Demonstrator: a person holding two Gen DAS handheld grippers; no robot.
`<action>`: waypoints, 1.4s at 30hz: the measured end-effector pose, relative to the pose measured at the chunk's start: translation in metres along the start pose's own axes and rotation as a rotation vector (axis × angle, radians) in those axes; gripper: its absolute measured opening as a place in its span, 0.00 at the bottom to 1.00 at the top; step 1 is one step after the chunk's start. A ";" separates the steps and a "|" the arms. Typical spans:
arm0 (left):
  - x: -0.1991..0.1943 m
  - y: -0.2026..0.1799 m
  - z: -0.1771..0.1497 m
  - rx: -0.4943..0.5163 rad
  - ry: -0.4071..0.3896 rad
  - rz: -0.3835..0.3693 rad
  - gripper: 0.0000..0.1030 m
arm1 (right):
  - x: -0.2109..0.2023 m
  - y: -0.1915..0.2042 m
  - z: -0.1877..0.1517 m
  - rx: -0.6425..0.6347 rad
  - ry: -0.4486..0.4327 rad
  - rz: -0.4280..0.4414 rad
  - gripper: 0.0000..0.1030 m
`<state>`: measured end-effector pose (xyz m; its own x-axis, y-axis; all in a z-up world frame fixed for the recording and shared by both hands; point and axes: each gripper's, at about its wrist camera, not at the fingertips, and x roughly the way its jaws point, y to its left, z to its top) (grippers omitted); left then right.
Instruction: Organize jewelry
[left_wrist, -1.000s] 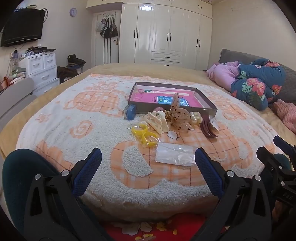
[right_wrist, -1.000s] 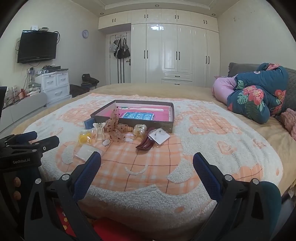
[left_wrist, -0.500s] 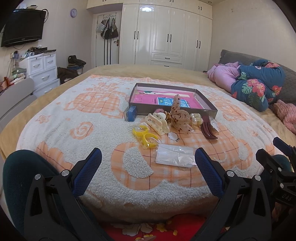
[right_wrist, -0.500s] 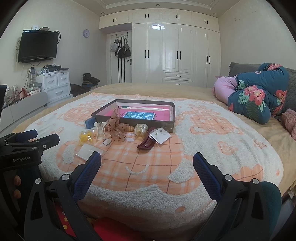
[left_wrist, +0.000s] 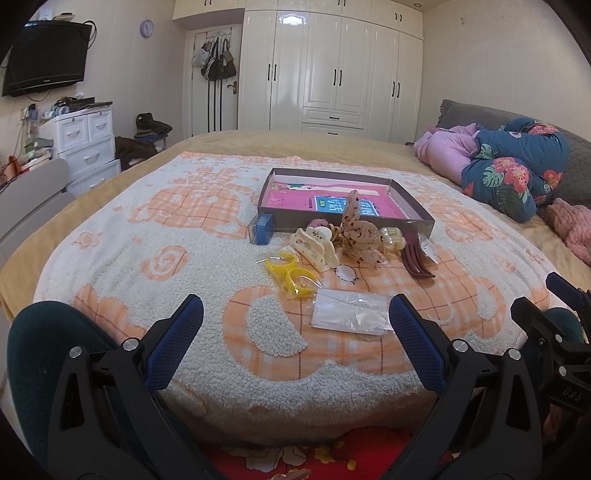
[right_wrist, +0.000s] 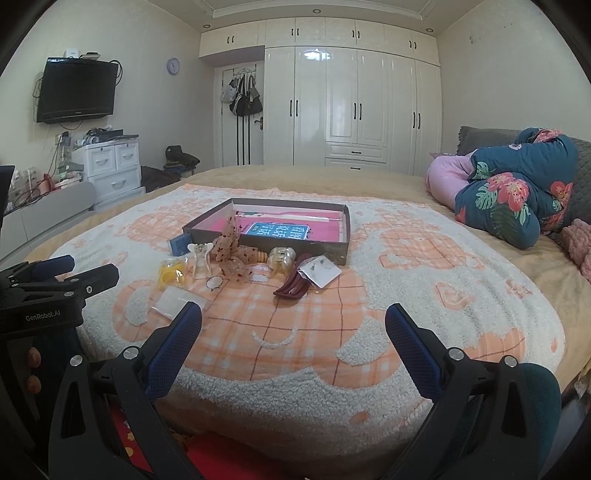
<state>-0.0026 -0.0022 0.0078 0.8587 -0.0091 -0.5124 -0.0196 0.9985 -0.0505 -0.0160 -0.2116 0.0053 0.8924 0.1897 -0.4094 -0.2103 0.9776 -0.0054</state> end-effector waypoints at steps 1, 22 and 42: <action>0.000 0.000 0.000 0.000 -0.001 0.002 0.89 | 0.000 -0.001 0.000 0.001 0.000 0.000 0.94; 0.001 0.000 0.002 0.006 -0.001 0.000 0.89 | -0.001 -0.001 0.002 0.003 -0.003 -0.001 0.94; 0.024 -0.007 0.011 0.008 0.013 -0.009 0.89 | 0.018 -0.012 0.011 -0.002 0.018 -0.033 0.94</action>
<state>0.0235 -0.0093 0.0056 0.8521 -0.0183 -0.5230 -0.0078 0.9988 -0.0478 0.0066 -0.2193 0.0080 0.8913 0.1560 -0.4257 -0.1819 0.9831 -0.0206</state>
